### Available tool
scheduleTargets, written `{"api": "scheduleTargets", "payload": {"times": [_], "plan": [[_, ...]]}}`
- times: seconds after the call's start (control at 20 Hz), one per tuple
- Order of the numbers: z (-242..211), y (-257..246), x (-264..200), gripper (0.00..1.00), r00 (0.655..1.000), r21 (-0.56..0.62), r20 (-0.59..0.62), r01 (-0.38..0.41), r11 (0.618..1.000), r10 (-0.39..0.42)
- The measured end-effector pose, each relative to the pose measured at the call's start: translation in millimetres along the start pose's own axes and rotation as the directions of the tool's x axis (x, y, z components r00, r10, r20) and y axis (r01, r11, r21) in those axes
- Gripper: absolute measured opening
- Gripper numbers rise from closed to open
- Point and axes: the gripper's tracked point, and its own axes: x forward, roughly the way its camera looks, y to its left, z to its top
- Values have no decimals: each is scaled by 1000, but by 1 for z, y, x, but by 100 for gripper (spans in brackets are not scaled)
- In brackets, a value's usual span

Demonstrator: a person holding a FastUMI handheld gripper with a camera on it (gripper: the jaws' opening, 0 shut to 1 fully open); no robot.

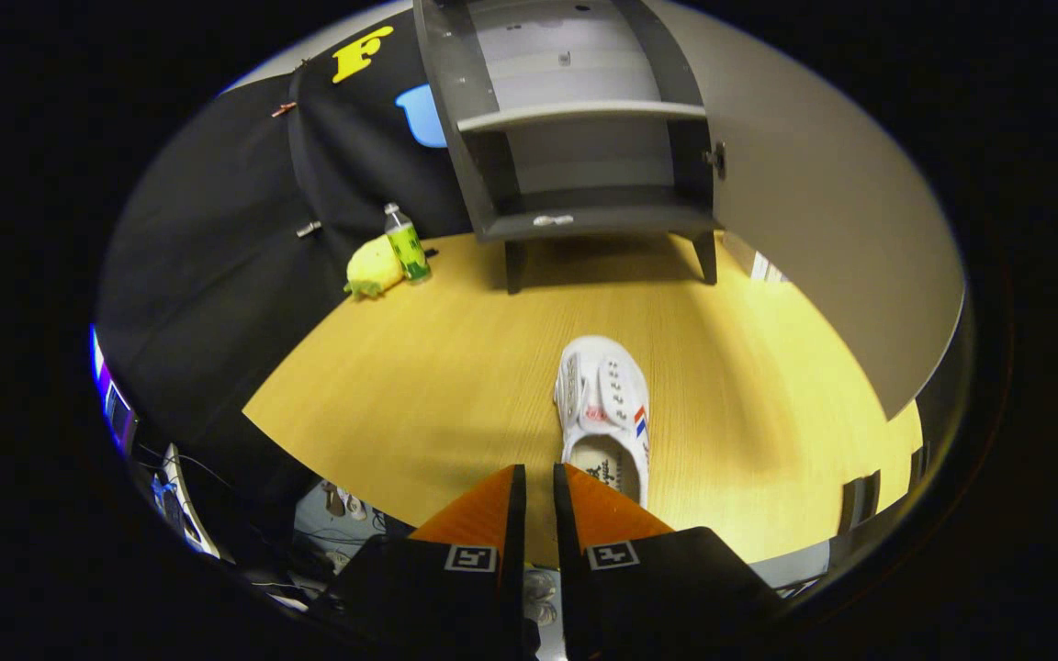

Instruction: Open the shoe cabinet door, grab the shoes and put them into the shoe cabinet, then close the shoe cabinet door.

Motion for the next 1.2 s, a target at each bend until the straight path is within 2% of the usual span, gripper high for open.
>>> {"api": "scheduleTargets", "payload": {"times": [0.3, 0.35, 0.6, 1.2], "plan": [[-8, -11, 29, 21, 998, 3, 1, 70, 998, -70], [-8, -12, 33, 16, 997, 8, -6, 77, 997, -77], [0, -18, 22, 15, 993, 49, -2, 117, 992, -117], [17, -23, 30, 16, 991, 22, -5, 137, 990, -137]]}}
